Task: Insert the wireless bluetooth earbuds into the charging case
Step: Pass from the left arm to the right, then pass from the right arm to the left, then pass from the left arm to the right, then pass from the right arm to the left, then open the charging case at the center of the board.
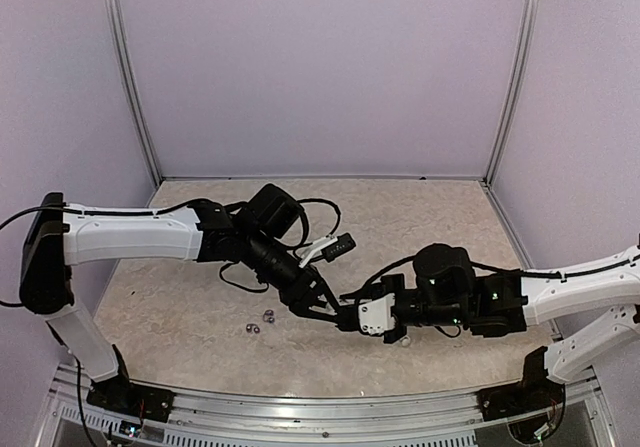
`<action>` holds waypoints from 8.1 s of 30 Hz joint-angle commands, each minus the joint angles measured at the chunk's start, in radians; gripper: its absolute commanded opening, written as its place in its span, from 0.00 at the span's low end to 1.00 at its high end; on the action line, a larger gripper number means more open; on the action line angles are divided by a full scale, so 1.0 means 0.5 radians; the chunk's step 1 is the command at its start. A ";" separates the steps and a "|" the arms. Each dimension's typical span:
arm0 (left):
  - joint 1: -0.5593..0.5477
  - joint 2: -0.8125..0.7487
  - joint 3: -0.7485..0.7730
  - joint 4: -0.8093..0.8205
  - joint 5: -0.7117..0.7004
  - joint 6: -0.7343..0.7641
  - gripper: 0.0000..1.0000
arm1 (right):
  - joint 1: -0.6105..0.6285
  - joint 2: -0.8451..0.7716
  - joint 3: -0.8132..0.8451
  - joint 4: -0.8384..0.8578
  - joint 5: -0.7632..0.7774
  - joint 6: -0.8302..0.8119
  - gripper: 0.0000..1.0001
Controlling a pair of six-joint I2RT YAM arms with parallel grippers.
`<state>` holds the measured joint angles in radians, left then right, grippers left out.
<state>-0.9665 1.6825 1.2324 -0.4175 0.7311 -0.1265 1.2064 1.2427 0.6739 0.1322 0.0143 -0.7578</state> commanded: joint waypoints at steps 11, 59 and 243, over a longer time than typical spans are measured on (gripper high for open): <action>-0.012 0.044 0.116 -0.042 0.076 0.006 0.49 | 0.029 0.021 0.099 -0.091 -0.115 0.020 0.19; -0.525 -0.888 -0.791 2.027 -0.962 0.822 0.57 | -0.320 -0.323 -0.121 1.472 -1.110 1.461 0.08; -0.516 -0.769 -0.833 1.755 -0.845 0.815 0.00 | -0.342 -0.309 0.325 0.451 -0.964 1.326 0.62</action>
<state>-1.1923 1.2682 0.8089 0.5102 0.2653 0.2604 1.0420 1.0904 0.8032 0.2955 -0.4816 -0.1108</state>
